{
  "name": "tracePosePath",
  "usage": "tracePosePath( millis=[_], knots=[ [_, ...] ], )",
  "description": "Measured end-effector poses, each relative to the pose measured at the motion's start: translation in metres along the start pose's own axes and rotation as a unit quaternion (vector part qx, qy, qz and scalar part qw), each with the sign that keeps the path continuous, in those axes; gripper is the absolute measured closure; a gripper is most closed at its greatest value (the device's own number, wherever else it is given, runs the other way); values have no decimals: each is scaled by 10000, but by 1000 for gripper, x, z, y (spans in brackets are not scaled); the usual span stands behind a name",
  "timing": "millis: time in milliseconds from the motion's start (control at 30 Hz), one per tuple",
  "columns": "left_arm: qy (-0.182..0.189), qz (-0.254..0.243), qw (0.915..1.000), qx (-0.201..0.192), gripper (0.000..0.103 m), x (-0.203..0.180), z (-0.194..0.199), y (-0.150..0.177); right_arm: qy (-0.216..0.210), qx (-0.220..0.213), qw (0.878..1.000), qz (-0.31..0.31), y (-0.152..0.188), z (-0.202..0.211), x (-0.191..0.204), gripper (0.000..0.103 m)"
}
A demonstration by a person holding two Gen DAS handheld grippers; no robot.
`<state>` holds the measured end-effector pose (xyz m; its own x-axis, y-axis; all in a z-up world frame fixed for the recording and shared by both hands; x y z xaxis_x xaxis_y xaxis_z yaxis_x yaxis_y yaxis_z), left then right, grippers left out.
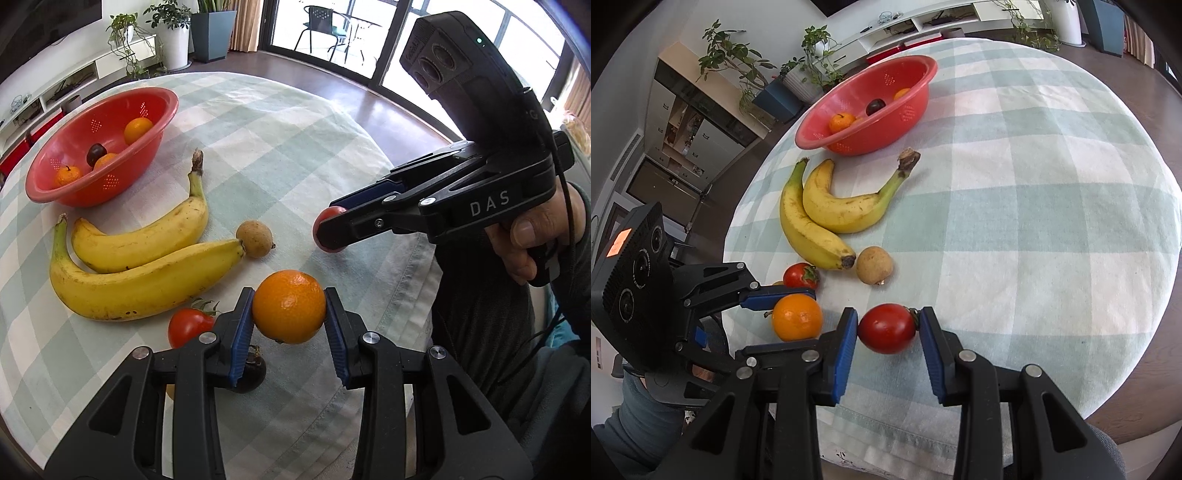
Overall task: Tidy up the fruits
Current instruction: 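Carry the held orange and tomato over the red bowl with both tools, then open both tools to drop the orange and tomato into the bowl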
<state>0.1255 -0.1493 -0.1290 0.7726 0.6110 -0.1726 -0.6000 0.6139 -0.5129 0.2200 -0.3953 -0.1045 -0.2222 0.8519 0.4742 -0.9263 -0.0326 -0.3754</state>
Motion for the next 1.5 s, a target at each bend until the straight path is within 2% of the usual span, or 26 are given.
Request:
tracePosePath(
  millis=[100,267,467,700,800,933,1200,1367,1500],
  knots=[
    [72,113,9998,-134,69,4,10,-6,-56,-91,9999,-22,-7,8,0,65],
    [-31,363,9986,-388,69,30,36,-19,-16,-343,9994,109,-33,26,6,65],
    [-378,591,9949,-719,69,80,72,-51,-26,-708,9963,489,-83,42,31,65],
    [-875,921,9879,-892,69,152,83,-103,18,-915,9939,614,-150,24,47,65],
    [-1116,885,9867,-779,69,170,70,-120,91,-869,9946,557,-171,7,45,65],
    [-1250,884,9863,-606,68,185,39,-134,190,-697,9963,462,-186,-20,37,65],
    [-1449,705,9865,-298,68,197,-16,-127,298,-433,9984,208,-195,-60,15,65],
    [-1532,629,9860,-187,68,201,-32,-121,294,-340,9988,193,-194,-73,13,65],
    [-1530,703,9854,-270,67,207,-33,-123,345,-329,9986,250,-196,-79,16,65]
  ],
)
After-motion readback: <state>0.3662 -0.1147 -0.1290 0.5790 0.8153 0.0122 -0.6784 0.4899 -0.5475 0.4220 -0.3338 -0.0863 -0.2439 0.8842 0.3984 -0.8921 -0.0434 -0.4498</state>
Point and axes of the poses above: each gripper's, at about its wrist camera, not at the fingertips, and z roughly against the way its jaws point, x to its left, y to its underside, the point moved 9 cm from there along -z, roughly the way its jaws point
